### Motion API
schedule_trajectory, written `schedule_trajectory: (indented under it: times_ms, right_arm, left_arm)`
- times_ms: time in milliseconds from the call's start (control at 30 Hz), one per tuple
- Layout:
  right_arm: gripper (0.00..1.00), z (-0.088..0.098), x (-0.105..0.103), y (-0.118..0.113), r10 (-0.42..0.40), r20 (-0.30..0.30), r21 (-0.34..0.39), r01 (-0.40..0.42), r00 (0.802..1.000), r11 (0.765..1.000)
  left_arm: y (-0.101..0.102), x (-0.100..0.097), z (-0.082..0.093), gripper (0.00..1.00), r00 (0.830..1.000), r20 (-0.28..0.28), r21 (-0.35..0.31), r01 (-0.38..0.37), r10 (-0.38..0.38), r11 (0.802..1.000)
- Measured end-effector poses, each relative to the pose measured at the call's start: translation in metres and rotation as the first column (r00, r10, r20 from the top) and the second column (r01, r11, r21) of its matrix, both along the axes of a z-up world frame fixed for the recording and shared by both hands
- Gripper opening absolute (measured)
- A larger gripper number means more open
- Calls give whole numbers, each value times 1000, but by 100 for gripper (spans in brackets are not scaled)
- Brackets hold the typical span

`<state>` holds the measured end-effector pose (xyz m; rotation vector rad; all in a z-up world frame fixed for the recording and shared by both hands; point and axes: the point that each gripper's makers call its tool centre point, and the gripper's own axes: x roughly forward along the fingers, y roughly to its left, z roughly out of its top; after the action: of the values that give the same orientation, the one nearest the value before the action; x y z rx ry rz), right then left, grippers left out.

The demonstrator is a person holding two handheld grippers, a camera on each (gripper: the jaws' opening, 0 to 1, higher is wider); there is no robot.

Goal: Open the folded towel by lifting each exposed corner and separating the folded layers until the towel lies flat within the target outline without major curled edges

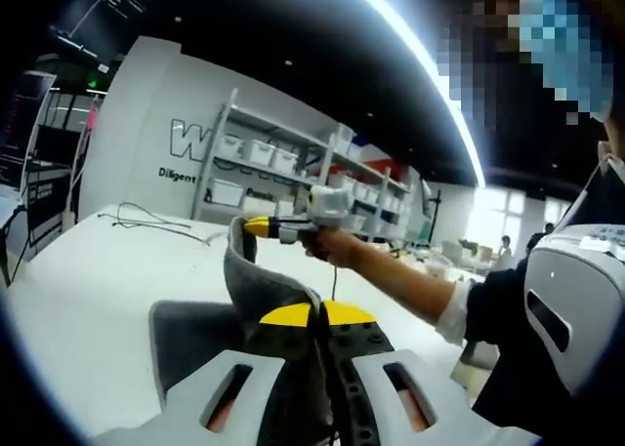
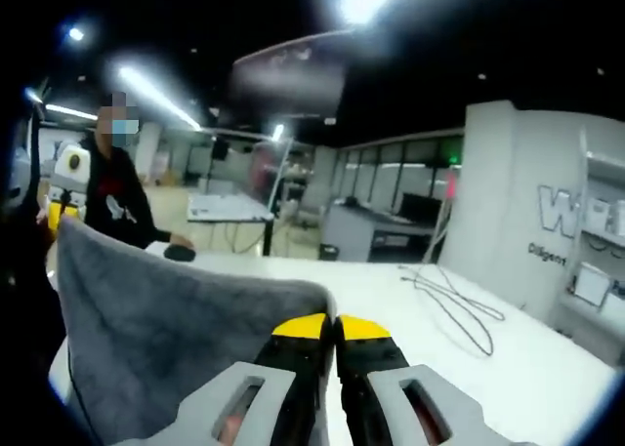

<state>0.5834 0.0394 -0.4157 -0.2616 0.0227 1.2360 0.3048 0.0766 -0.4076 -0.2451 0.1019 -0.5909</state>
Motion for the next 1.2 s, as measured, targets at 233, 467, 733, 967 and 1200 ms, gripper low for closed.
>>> schedule_trajectory:
  times_ms: [233,467,733,967,1200]
  right_arm:
    - [0,5,5,-9,-23,1,27,23,1000,999]
    - [0,3,7,-19,-61,2,49,61,998,997]
    - [0,4,13,-28,-95,-6,73,95,995,993]
    - [0,3,16,-36,-116,-16,87,117,993,989]
    - [0,-1,14,-46,-152,-20,106,153,988,983]
  left_arm:
    - [-16,-1,5,2,999,14,6,43,-43,999]
    - [-32,-2,9,2,996,22,11,87,-87,996]
    - [-47,-2,9,2,991,21,17,135,-135,991]
    - [-60,-2,10,2,985,20,18,170,-170,985]
    - [-69,-2,8,2,981,15,5,195,-195,981]
